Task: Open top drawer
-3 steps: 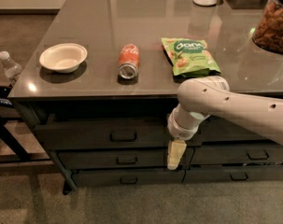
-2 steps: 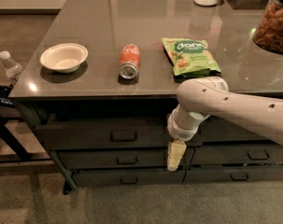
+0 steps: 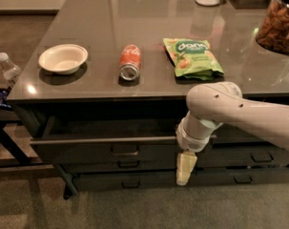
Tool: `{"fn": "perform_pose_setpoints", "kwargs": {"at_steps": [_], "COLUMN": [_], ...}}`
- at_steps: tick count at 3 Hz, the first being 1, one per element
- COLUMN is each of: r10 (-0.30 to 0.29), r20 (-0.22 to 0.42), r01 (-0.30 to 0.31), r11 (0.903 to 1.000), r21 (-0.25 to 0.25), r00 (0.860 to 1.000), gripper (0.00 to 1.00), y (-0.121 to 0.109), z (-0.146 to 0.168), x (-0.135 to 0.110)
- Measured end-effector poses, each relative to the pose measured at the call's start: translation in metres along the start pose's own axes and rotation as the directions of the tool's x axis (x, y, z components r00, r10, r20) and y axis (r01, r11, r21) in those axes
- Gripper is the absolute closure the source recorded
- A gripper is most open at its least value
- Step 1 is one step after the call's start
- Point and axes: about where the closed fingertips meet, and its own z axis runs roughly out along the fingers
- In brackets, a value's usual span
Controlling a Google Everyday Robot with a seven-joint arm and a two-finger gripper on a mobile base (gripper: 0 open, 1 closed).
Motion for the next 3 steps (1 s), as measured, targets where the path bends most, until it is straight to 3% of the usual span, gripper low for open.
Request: {"fn": "perform_pose_setpoints", "kwargs": {"at_steps": [1,3], "r10": [0.065,0.074], "r20": [-0.023,-0.027], "r01": [-0.066,-0.076], "r11": [0.9963,0.9935], "r21": [-0.055,-0.085], "r00": [0.998,0.997], "gripper": [0.00,0.00], "y": [0.042,0.058], "z": [-0.015,-0.017], "x": [0.022,0.028]}}
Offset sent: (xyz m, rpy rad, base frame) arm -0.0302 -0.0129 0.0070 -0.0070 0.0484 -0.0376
